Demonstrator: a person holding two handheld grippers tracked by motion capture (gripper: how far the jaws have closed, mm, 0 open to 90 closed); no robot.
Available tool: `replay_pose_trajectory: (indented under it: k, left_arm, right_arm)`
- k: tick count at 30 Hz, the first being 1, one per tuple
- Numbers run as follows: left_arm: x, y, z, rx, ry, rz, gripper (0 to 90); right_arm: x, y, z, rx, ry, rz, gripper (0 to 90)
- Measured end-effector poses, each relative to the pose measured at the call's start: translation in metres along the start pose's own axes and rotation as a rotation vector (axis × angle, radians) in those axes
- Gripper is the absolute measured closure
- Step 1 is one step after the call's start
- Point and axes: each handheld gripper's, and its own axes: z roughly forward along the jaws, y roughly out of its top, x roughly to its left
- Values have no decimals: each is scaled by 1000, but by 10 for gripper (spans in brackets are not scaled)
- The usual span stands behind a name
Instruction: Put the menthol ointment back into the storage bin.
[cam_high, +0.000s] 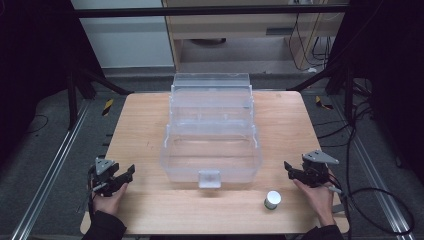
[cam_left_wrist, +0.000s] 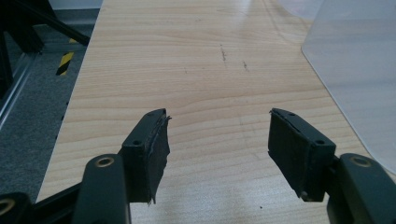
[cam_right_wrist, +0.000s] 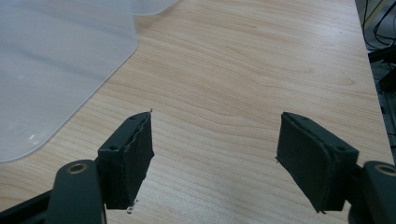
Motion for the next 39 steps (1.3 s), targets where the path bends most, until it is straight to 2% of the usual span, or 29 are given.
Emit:
replay_pose_trajectory:
  k: [7,9,16,19,24,25,26,28,29,32,34,35,36,39]
  left_arm:
    - [-2,0,2,7,-23,4,398]
    - [-3,0,3,14,-24,13,408]
    - [-3,-1,3,20,-23,5,445]
    - [-4,-1,3,22,-24,9,452]
    - [-5,-1,4,29,-24,13,454]
    - [-5,-1,4,30,-24,13,454]
    - [-5,-1,4,31,-25,14,454]
    - [-5,-2,4,35,-24,19,450]
    - [-5,-2,4,35,-24,19,449]
    - [-6,-2,5,38,-28,20,448]
    - [-6,-2,4,38,-29,22,447]
    - [-6,-2,4,38,-29,22,447]
    - [-6,-2,5,38,-29,23,447]
    - [-6,-2,5,39,-29,24,445]
  right_arm:
    - [2,7,-3,1,22,-13,262]
    - [3,10,-5,-4,36,-11,264]
    - [3,27,-15,-15,54,-44,252]
    - [2,32,-17,-5,72,-53,244]
    - [5,46,-22,7,83,-107,243]
    - [7,52,-23,35,100,-130,237]
    - [7,52,-23,35,100,-130,237]
    - [11,61,-25,58,121,-178,231]
    - [11,61,-25,58,121,-178,231]
    - [15,68,-27,66,161,-192,233]
    - [19,74,-30,85,176,-232,232]
    - [19,74,-30,85,176,-232,232]
    - [21,78,-33,99,183,-260,232]
    - [24,83,-37,119,207,-283,232]
